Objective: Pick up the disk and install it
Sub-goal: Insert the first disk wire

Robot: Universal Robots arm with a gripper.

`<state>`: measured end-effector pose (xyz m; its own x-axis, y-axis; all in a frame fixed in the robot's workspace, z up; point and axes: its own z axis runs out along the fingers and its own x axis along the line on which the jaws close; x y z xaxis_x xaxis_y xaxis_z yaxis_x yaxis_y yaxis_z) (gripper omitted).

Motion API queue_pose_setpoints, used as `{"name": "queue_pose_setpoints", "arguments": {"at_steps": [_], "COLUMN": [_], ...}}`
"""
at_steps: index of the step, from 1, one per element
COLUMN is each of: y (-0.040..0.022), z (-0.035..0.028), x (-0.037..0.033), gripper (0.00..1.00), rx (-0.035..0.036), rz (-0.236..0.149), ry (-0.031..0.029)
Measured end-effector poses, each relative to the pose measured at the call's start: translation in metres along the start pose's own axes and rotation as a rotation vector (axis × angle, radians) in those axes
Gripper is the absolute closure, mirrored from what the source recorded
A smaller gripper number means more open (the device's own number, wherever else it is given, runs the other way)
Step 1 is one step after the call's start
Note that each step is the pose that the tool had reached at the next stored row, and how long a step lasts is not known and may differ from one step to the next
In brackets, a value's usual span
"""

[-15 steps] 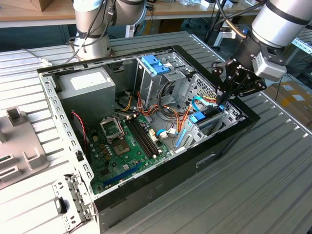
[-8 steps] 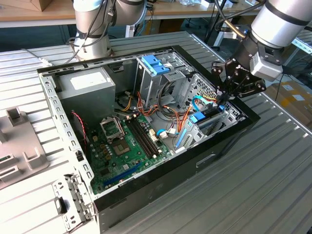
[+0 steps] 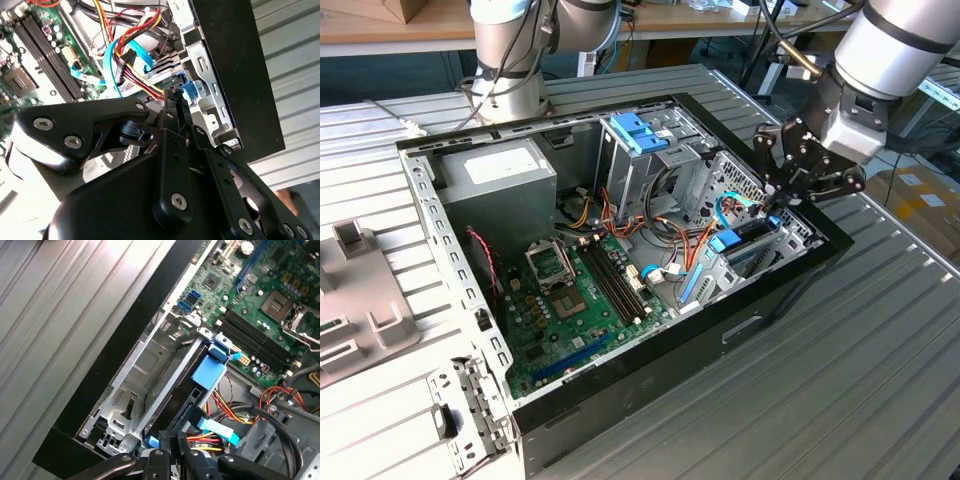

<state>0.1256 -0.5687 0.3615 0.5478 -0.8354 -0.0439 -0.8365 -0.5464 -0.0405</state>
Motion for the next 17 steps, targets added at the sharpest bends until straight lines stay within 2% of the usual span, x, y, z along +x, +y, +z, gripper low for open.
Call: {"name": "queue_pose_setpoints", "arguments": {"at_steps": [6,10,16,17], "y": [0.0000,0.0001,0.0006,0.0025], "z": [0.0010,0.0015,0.0023,0.0022], "x": [0.0000,0.0001,-0.0003,-0.0015], "gripper": [0.83,0.83,0.83,0.83], "rx": [0.0069,0.0097,0.0148,0.0150], "rz": [0.158,0.220,0.340,0.341], "ry": [0.0064,0.0089,0.0138,0.0139]}}
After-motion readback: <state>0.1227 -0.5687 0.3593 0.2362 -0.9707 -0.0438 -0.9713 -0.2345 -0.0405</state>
